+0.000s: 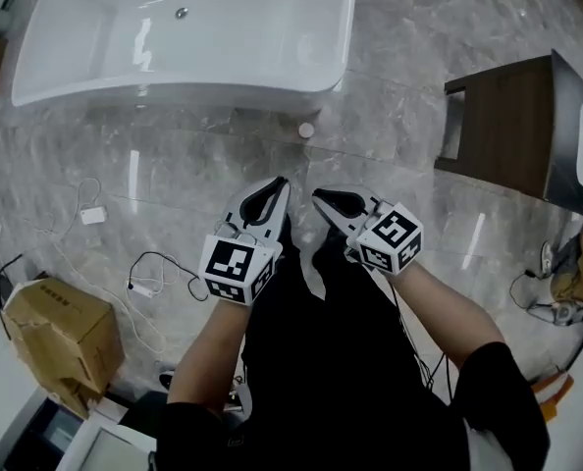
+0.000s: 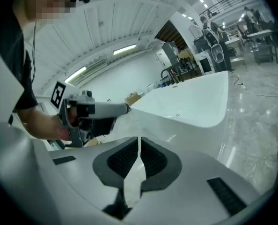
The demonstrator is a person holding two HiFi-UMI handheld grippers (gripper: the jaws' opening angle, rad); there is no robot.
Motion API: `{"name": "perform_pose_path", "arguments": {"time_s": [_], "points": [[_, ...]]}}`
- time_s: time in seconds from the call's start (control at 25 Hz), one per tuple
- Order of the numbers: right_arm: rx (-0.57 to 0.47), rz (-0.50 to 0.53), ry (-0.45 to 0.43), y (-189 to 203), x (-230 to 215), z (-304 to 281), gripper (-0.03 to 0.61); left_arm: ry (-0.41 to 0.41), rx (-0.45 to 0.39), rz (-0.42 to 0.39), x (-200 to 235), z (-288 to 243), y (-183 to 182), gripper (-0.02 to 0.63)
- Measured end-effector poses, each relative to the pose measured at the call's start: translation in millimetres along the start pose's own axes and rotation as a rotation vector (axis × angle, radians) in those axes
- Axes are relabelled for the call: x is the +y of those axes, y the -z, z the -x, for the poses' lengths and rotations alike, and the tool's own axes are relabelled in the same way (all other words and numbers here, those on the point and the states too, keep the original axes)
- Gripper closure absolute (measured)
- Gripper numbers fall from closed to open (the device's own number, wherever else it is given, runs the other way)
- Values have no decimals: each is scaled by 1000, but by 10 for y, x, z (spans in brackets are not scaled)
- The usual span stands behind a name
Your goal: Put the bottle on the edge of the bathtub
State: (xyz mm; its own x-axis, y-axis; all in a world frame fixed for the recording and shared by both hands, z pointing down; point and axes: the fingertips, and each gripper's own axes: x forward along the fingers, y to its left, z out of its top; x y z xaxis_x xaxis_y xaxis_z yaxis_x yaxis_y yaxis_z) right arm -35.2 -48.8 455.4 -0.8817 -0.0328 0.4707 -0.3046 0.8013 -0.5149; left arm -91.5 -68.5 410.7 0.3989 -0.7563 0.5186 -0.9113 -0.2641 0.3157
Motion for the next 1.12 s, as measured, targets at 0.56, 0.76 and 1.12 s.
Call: {"name": "perform_pose_path", "arguments": {"time_s": [0.56, 0.76, 1.12], "points": [[-299, 210, 49, -1662, 1005, 1789, 549, 39, -48, -41, -927, 817, -1271, 583], [-401, 270, 119, -2056, 1194, 2230, 551, 25, -105, -144, -1115, 1036, -1747, 583], [-542, 307, 206, -2585, 1440, 2958, 551, 43, -243, -260, -1459, 1375, -2711, 583]]}}
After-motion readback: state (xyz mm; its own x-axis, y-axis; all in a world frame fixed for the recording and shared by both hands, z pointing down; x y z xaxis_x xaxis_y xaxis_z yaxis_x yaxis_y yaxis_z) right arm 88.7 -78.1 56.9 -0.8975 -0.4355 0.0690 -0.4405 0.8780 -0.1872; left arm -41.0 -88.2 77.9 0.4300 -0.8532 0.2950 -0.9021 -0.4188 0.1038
